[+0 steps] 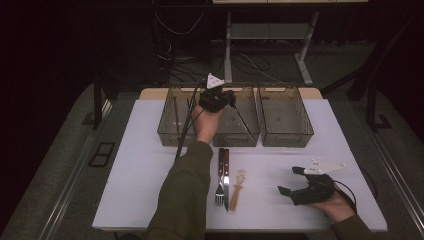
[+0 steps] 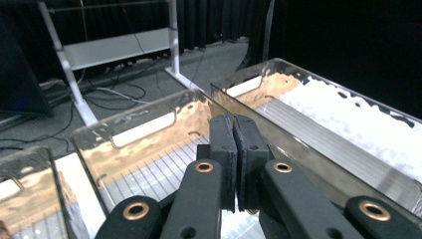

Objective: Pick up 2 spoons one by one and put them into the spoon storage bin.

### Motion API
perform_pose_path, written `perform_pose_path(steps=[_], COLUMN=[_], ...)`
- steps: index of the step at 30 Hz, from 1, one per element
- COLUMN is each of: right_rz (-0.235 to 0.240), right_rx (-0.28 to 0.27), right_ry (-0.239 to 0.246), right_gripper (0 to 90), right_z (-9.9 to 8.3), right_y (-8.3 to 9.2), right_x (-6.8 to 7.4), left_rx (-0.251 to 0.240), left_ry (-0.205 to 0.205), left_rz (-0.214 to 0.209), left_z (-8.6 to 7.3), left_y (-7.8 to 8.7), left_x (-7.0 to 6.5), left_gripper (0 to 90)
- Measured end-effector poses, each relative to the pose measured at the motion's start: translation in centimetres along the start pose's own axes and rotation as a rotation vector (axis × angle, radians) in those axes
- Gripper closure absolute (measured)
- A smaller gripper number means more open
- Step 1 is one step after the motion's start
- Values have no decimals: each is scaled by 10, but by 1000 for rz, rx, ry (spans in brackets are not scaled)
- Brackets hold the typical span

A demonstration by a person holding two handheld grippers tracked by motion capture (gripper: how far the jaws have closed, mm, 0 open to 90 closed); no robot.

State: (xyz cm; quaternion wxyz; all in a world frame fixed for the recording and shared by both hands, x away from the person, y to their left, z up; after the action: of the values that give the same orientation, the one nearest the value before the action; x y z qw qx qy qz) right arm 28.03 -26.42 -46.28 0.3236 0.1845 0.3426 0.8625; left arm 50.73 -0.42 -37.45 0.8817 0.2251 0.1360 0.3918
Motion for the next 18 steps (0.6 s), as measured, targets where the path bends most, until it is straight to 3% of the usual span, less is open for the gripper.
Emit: perform_pose_path(steps=[8,13,16,18], right_rz=[-2,-2,-2,-2], right_rx=[1,2,2,2], right_ry=[-1,-1,-1,-2], right_gripper=[106,106,106,106], right_z=[0,0,0,0], right_y=[0,0,0,0], right_x=[0,0,0,0], left_rx=[54,64,77,80], left_ry=[-12,31,38,34], left_rz=[-14,-37,-9,-3], left_z=[-8,-12,-14,-15], left_y=[-9,-11,-12,-11], left_x=[-2,3,6,8], left_gripper=[876,866,702,655])
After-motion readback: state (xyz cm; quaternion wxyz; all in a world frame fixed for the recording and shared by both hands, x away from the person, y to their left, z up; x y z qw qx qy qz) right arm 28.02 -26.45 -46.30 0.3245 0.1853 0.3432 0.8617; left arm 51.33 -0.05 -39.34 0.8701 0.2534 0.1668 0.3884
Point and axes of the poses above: each handheld gripper's, and its own axes: y roughly backward along the jaws, z roughly out of its top, x roughly to its left, the point moved 4 cm from there along -y, roughly forward along the jaws, and after that the axes turned 8 degrees about x, right-handed, at the moved point
